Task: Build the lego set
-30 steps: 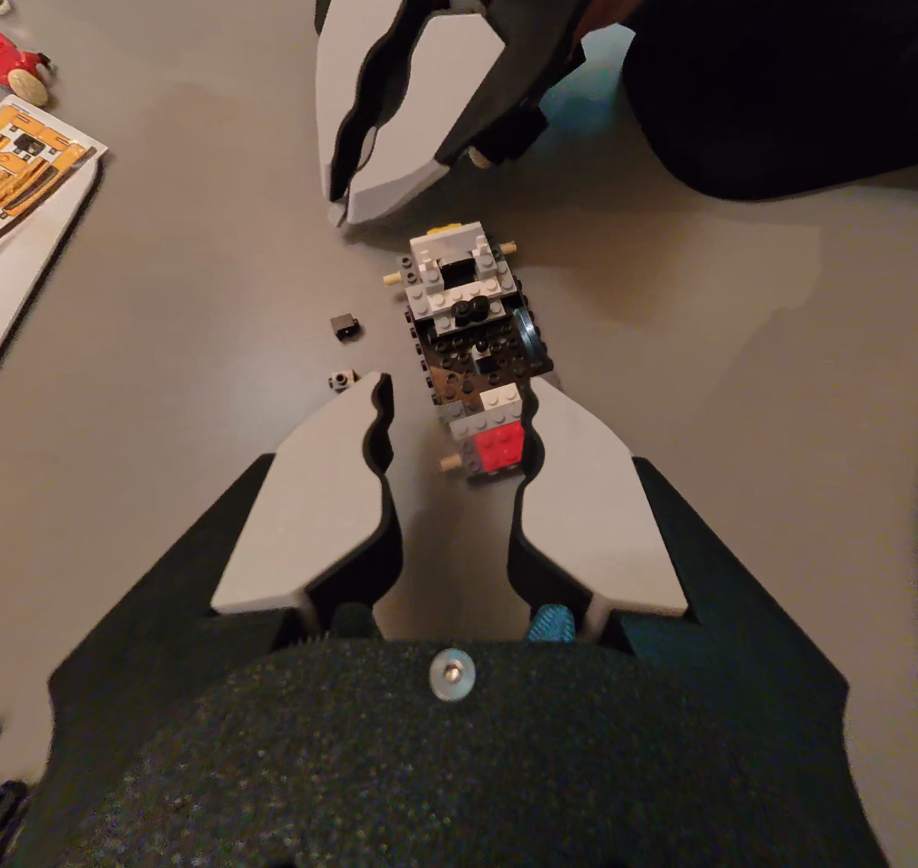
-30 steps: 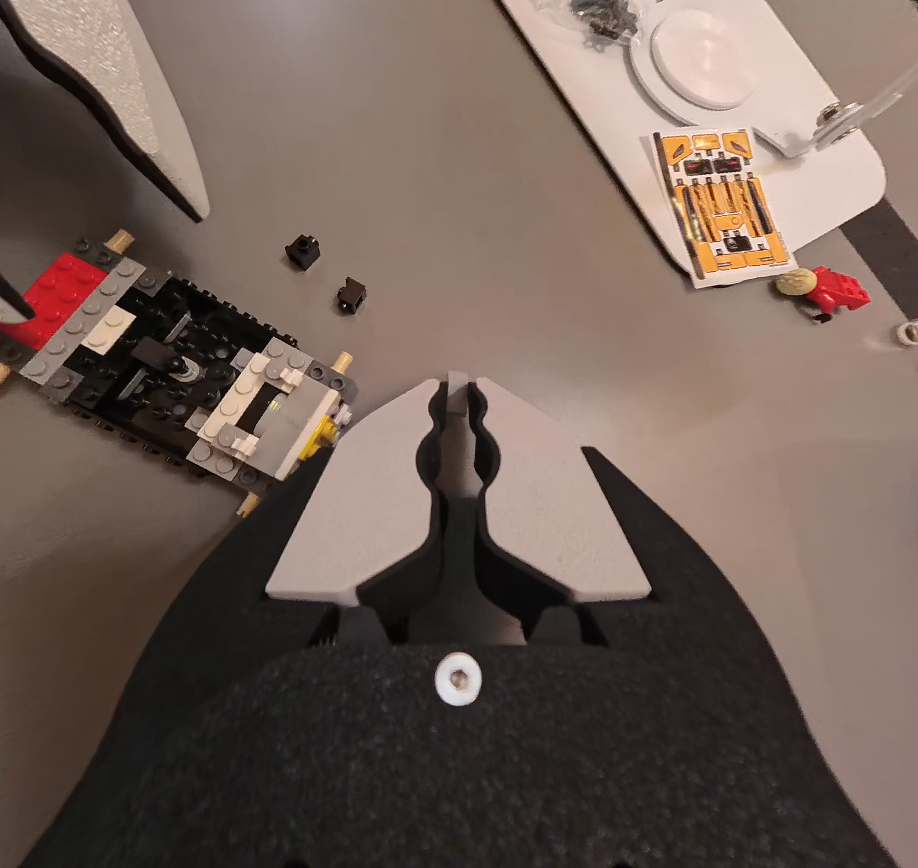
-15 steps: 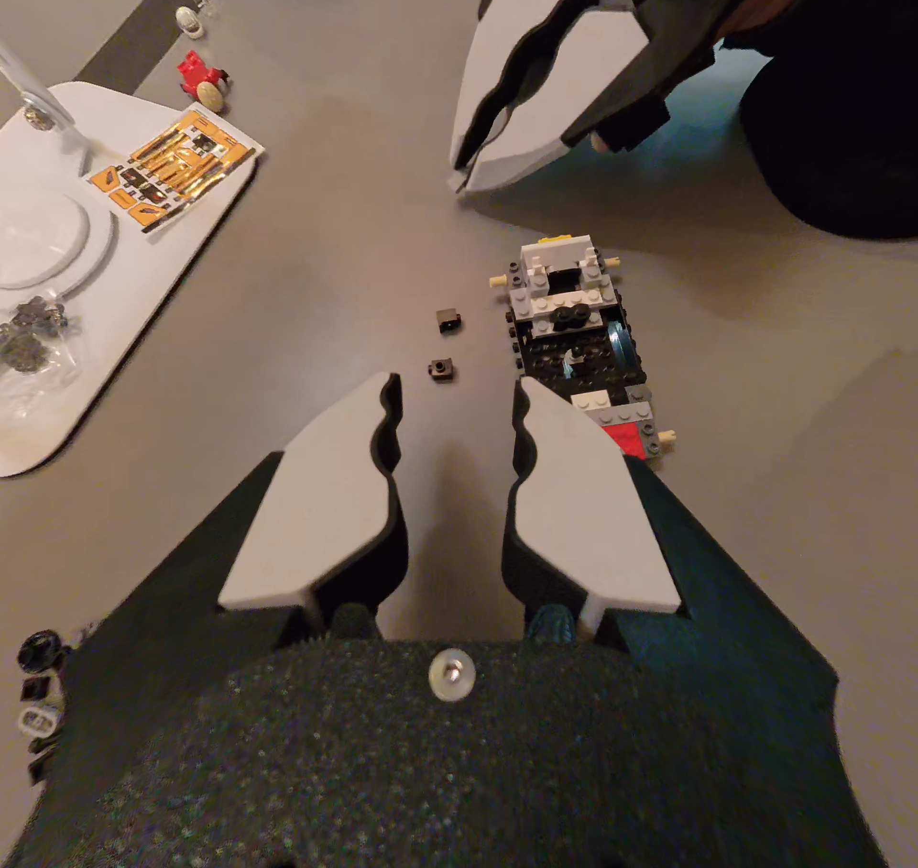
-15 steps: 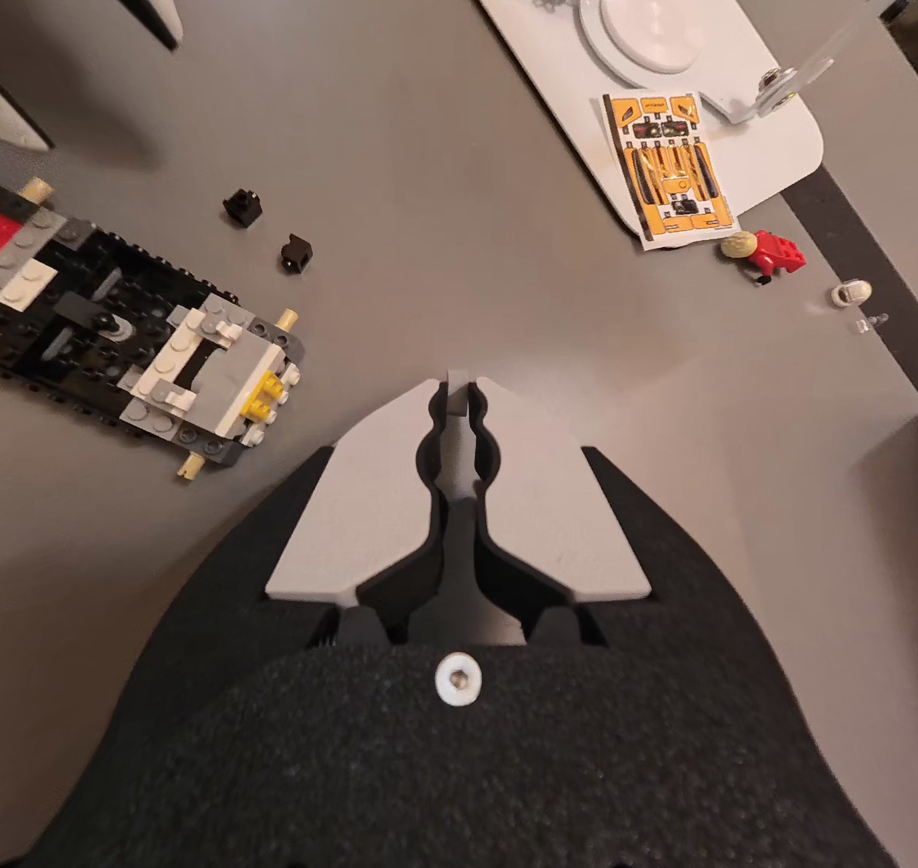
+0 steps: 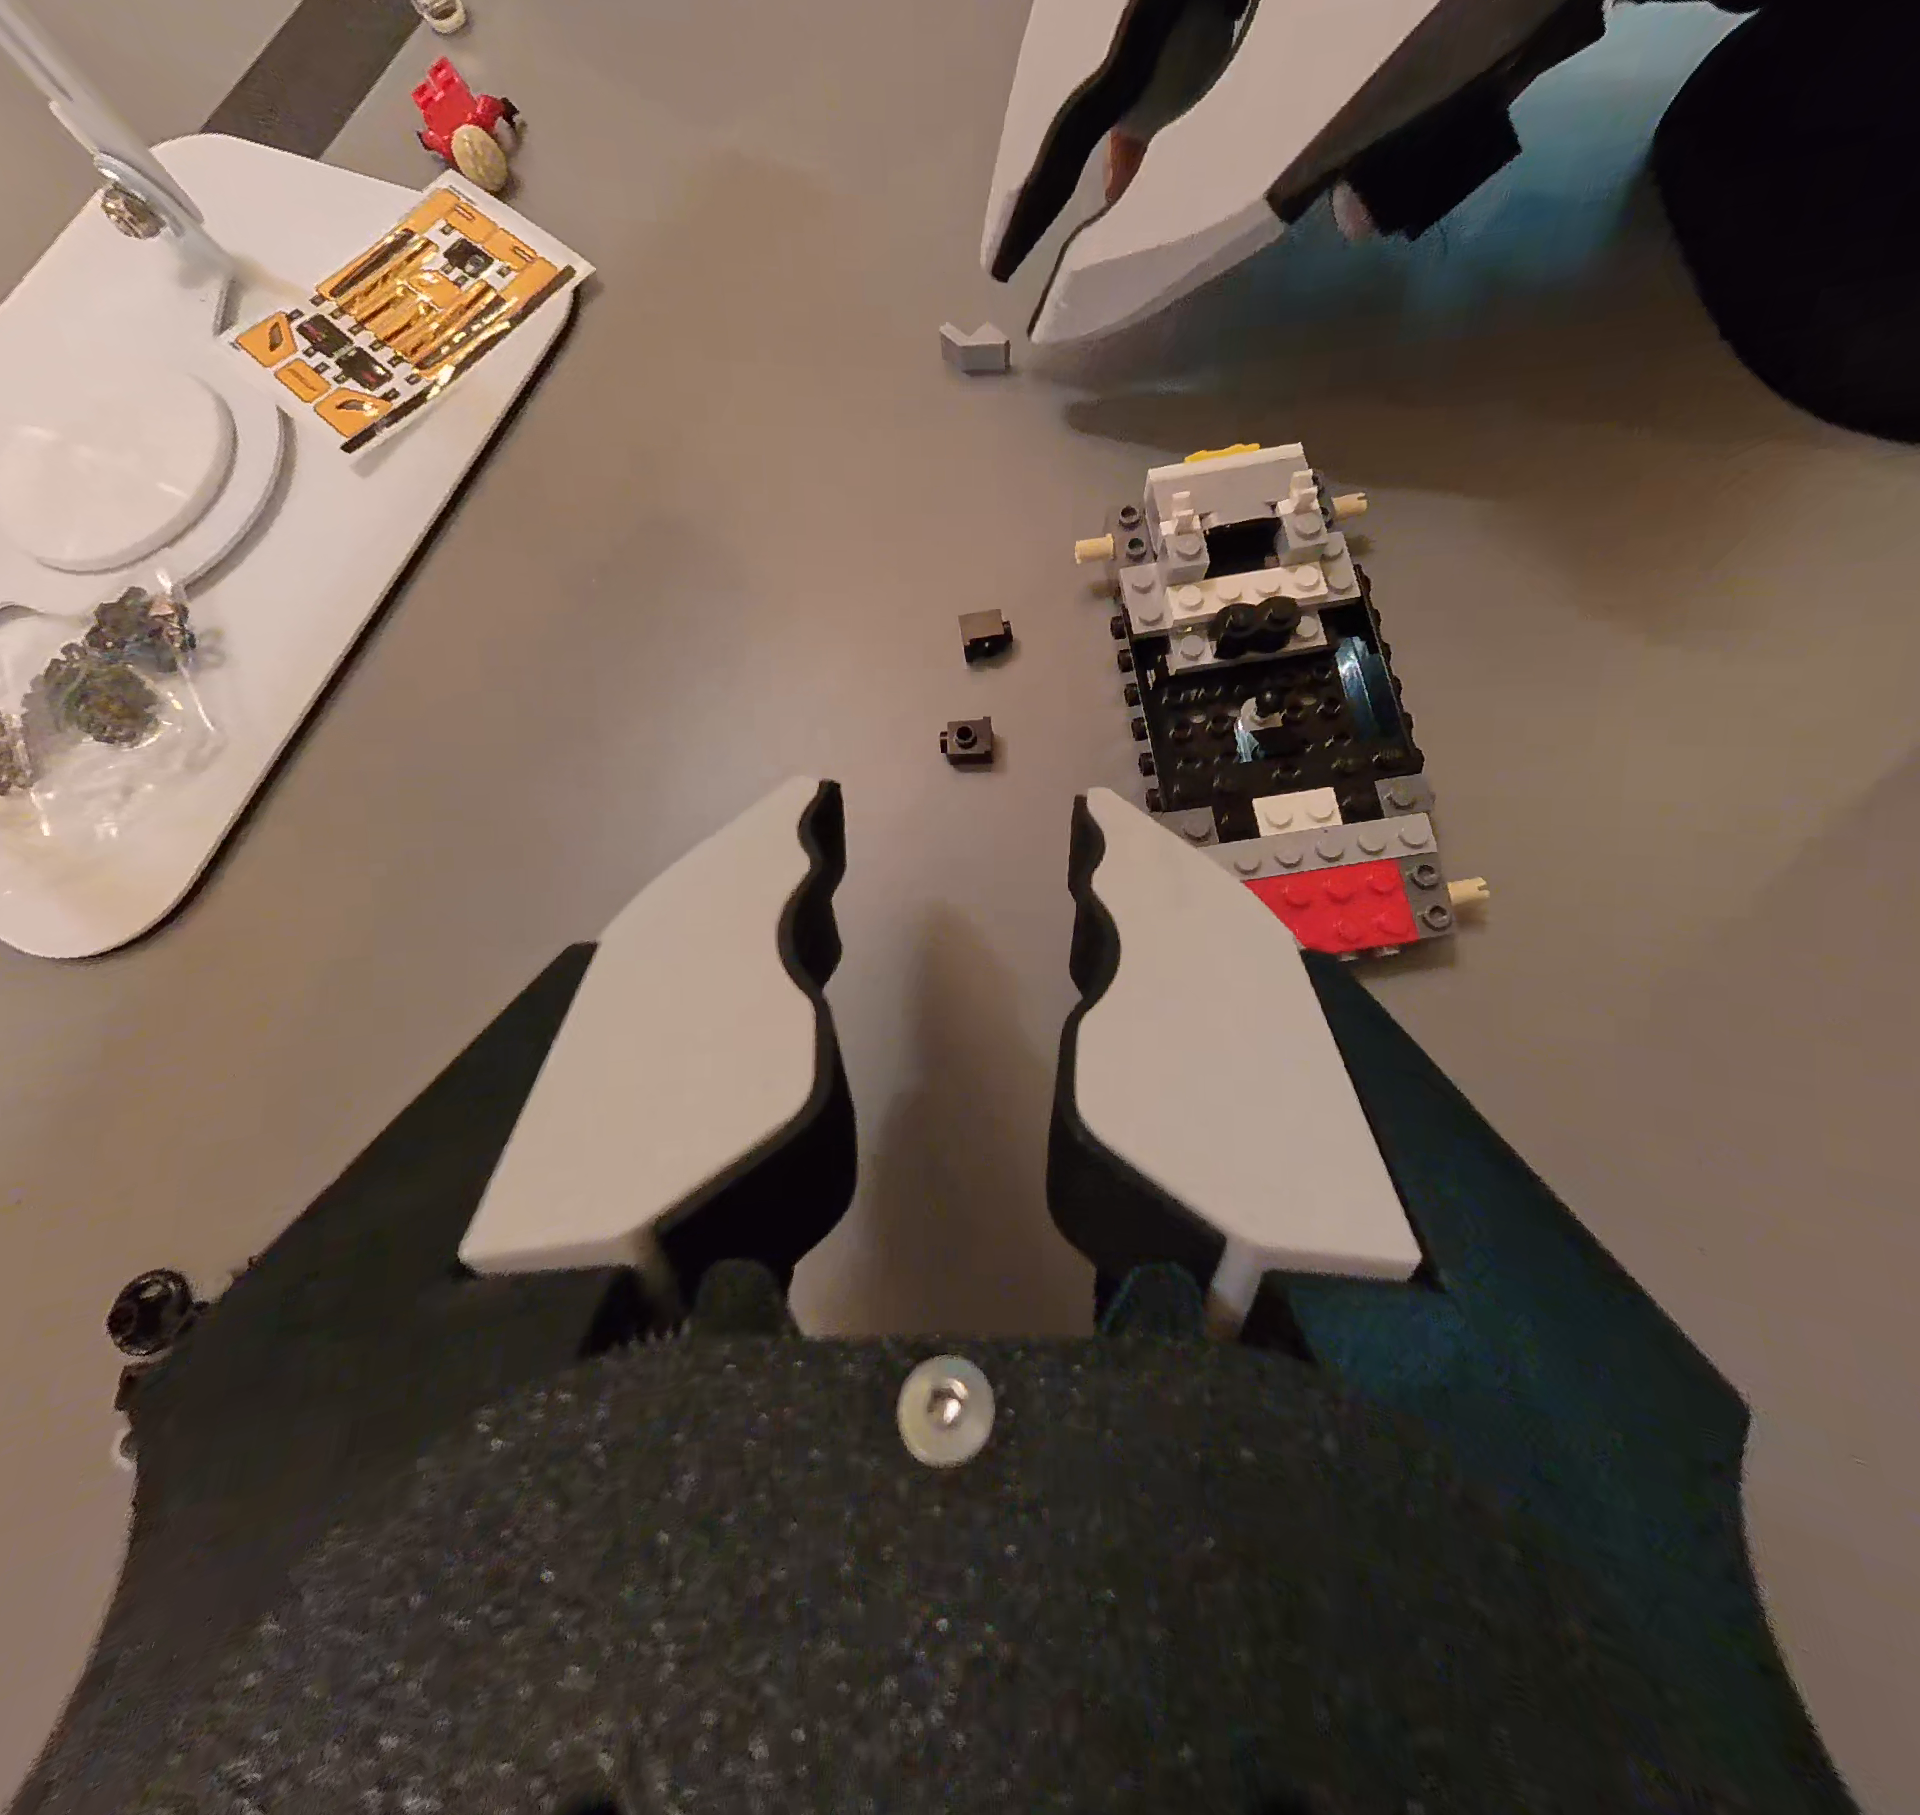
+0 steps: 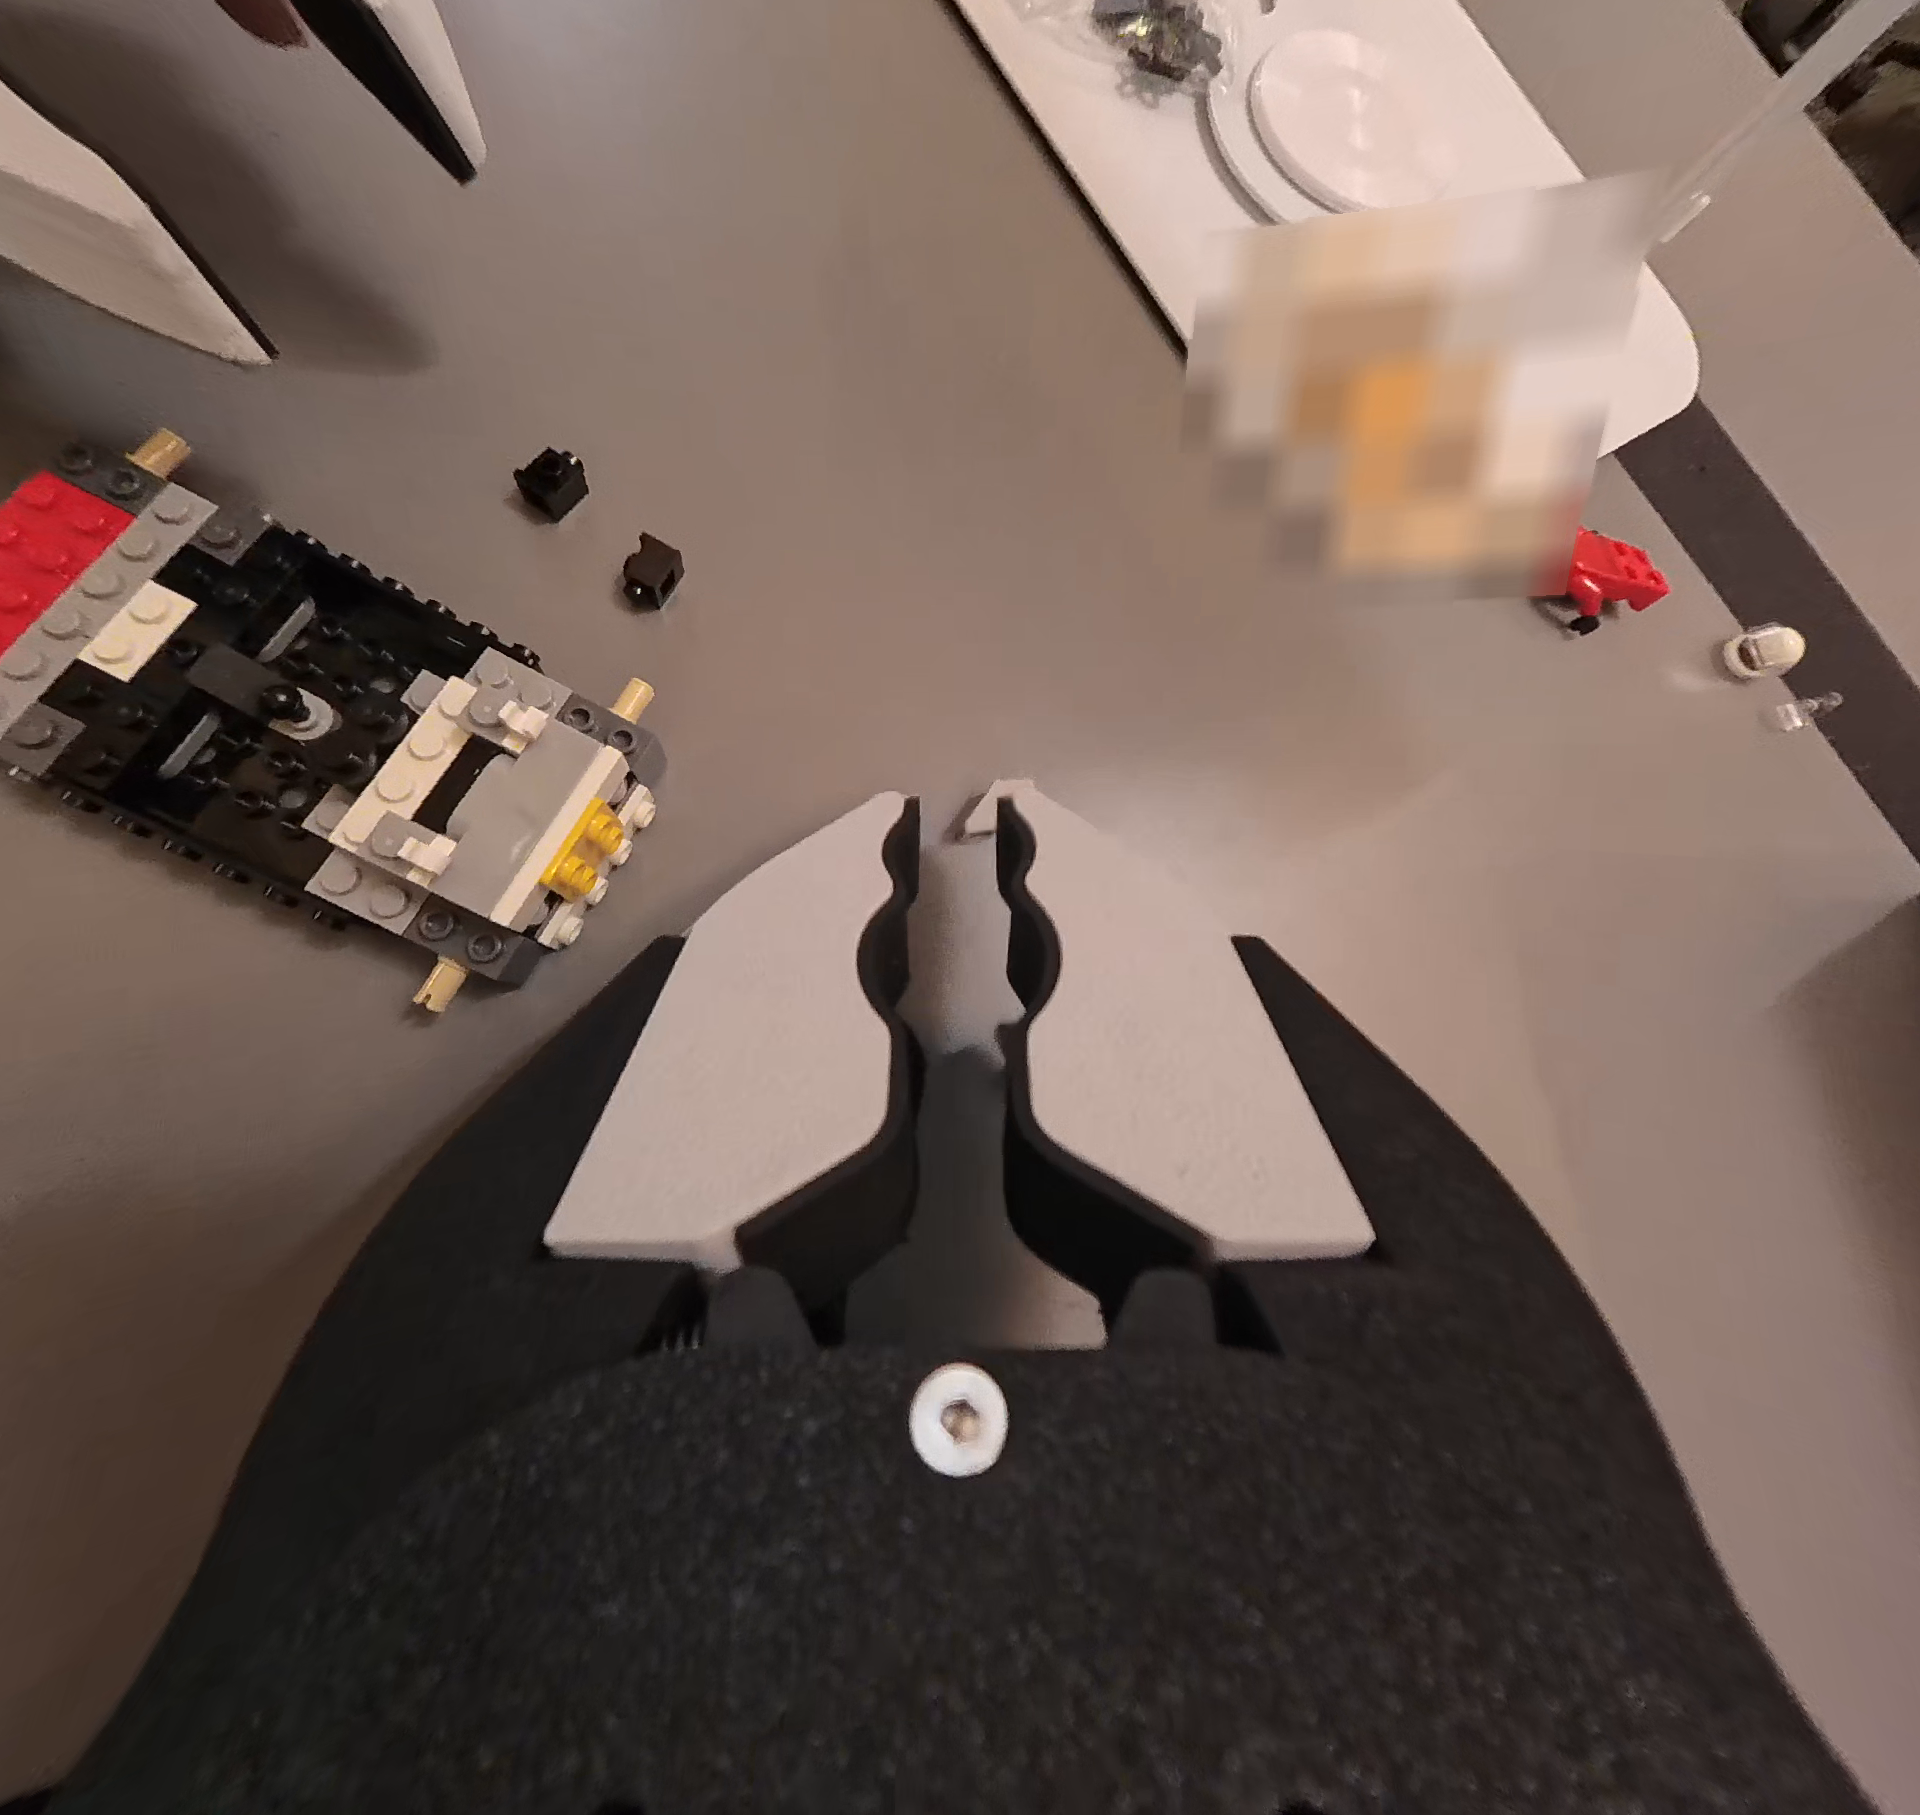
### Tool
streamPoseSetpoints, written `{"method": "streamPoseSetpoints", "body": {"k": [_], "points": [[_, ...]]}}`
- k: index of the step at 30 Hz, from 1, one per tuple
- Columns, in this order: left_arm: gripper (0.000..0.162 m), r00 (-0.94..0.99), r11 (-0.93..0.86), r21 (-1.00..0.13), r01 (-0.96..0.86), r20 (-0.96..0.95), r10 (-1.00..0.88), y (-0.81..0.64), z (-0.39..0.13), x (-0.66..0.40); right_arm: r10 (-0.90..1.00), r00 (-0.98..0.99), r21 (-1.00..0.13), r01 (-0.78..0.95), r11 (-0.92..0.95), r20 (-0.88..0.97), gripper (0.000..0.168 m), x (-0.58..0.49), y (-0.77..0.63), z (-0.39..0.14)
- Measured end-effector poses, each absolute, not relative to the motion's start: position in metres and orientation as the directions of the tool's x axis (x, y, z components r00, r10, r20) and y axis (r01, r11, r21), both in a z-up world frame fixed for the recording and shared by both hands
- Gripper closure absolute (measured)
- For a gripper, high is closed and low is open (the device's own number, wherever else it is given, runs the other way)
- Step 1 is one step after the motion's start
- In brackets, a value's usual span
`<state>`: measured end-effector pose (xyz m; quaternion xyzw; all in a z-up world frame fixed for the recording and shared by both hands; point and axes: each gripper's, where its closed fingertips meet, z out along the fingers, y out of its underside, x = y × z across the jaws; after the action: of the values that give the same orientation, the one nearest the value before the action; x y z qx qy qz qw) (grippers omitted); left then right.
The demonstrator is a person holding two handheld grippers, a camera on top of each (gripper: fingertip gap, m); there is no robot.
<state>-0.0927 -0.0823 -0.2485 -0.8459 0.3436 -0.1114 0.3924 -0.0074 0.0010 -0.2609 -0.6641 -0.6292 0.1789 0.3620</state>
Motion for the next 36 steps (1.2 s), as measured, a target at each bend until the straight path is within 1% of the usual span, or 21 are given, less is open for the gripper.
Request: {"method": "streamPoseSetpoints", "body": {"k": [1, 7, 10, 12, 18, 22, 27, 36], "points": [[0.121, 0.739, -0.456, -0.739, -0.496, -0.083, -0.669, -0.082, -0.249, -0.093, 0.965, 0.147, -0.711, 0.701, 0.054, 0.218, 0.155, -0.008, 0.001, -0.259], [0.123, 0.742, -0.440, -0.751, -0.492, -0.098, -0.663, -0.080, -0.246, -0.093, 0.963, 0.156, -0.734, 0.677, 0.057, 0.219, 0.155, -0.011, 0.001, -0.254], [0.132, 0.752, -0.447, -0.769, -0.458, -0.066, -0.656, -0.080, -0.240, -0.092, 0.963, 0.156, -0.741, 0.669, 0.060, 0.219, 0.155, -0.012, 0.000, -0.252], [0.135, 0.756, -0.444, -0.784, -0.434, -0.049, -0.652, -0.080, -0.236, -0.092, 0.965, 0.153, -0.746, 0.663, 0.061, 0.214, 0.155, -0.013, -0.001, -0.251], [0.134, 0.766, -0.442, -0.787, -0.431, -0.059, -0.640, -0.077, -0.236, -0.094, 0.964, 0.150, -0.756, 0.651, 0.070, 0.218, 0.156, -0.015, -0.002, -0.247], [0.132, 0.789, -0.397, -0.820, -0.413, -0.104, -0.606, -0.069, -0.228, -0.100, 0.964, 0.158, -0.778, 0.625, 0.069, 0.212, 0.156, -0.017, -0.003, -0.242], [0.132, 0.814, -0.374, -0.856, -0.357, -0.089, -0.574, -0.064, -0.218, -0.104, 0.966, 0.165, -0.798, 0.599, 0.063, 0.199, 0.156, -0.019, -0.003, -0.237], [0.133, 0.814, -0.353, -0.860, -0.368, -0.115, -0.570, -0.062, -0.218, -0.105, 0.968, 0.157, -0.794, 0.604, 0.064, 0.197, 0.156, -0.020, -0.004, -0.240]]}}
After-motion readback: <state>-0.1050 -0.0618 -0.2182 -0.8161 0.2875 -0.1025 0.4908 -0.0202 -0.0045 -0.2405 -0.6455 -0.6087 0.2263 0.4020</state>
